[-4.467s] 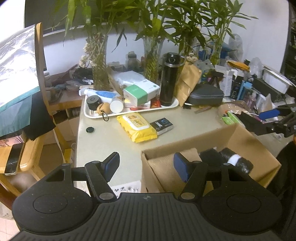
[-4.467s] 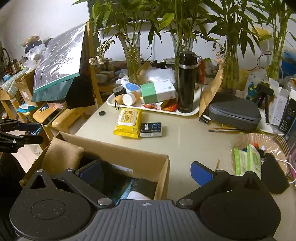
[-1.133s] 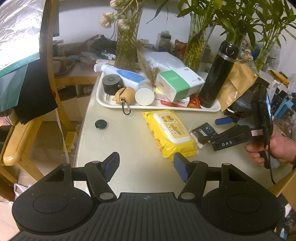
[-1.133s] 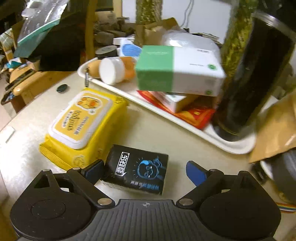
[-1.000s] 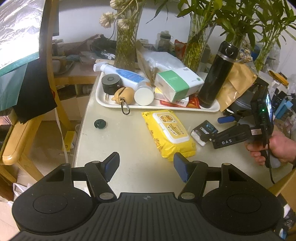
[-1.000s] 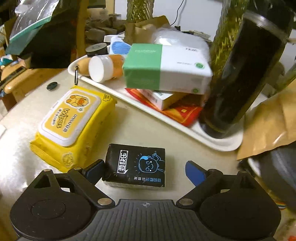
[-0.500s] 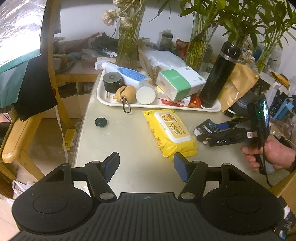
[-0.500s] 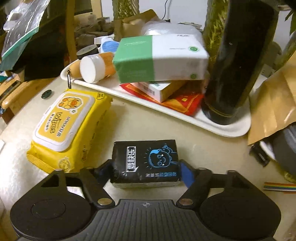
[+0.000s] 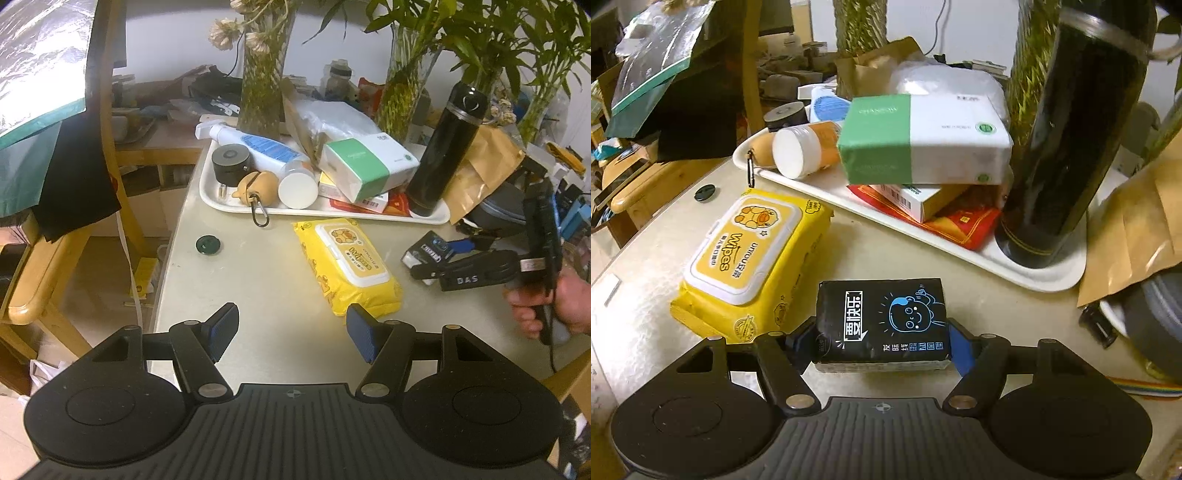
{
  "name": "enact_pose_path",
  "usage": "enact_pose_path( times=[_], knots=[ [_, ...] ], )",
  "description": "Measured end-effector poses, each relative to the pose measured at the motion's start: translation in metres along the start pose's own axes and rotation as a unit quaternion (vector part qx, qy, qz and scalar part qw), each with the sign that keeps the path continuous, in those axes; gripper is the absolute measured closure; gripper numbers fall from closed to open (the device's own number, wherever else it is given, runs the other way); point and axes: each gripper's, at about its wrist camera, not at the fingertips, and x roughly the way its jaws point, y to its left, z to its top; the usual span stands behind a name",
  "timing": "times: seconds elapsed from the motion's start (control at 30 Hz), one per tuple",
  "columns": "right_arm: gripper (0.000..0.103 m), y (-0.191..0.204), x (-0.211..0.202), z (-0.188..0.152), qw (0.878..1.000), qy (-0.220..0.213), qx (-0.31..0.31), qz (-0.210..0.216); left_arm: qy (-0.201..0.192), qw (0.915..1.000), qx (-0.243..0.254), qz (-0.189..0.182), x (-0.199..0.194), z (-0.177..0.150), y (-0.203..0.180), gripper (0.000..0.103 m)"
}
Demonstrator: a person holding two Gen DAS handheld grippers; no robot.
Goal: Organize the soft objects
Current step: 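Lift the tissue pack with the right tool while the left tool approaches the yellow wipes pack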
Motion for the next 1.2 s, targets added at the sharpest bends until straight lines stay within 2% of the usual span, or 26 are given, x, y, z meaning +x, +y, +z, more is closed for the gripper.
enact_pose_path(
  times=[0.4,0.77,0.83,0.9,1.0,1.1,1.2],
  knots=[
    [0.03,-0.015,-0.043,-0.002,0.999,-0.018,0.021,0.023,-0.001,0.9999,0.01,0.004,0.005,0.001,-0.008,0.039],
    [0.03,-0.015,-0.106,-0.017,0.999,-0.045,0.018,0.004,0.014,0.9998,0.014,-0.007,0.012,0.005,-0.015,0.039],
    [0.03,-0.014,-0.116,-0.023,0.999,-0.048,0.02,0.004,0.016,0.9998,0.009,-0.012,0.013,0.005,-0.016,0.038],
    [0.03,-0.011,-0.125,-0.028,0.999,-0.051,0.018,0.002,0.018,0.9996,0.012,-0.018,0.013,0.005,-0.018,0.031],
    [0.03,-0.006,-0.137,-0.034,0.998,-0.057,0.005,-0.009,0.01,0.9995,0.021,-0.022,0.01,0.008,-0.022,0.028],
    [0.03,-0.005,-0.148,-0.04,0.998,-0.064,0.006,-0.014,0.004,0.9994,0.007,-0.033,0.007,0.014,-0.02,0.027],
    [0.03,-0.004,-0.157,-0.044,0.997,-0.071,0.008,-0.016,0.007,0.9969,-0.037,-0.069,0.001,0.026,-0.014,0.023]
  ],
)
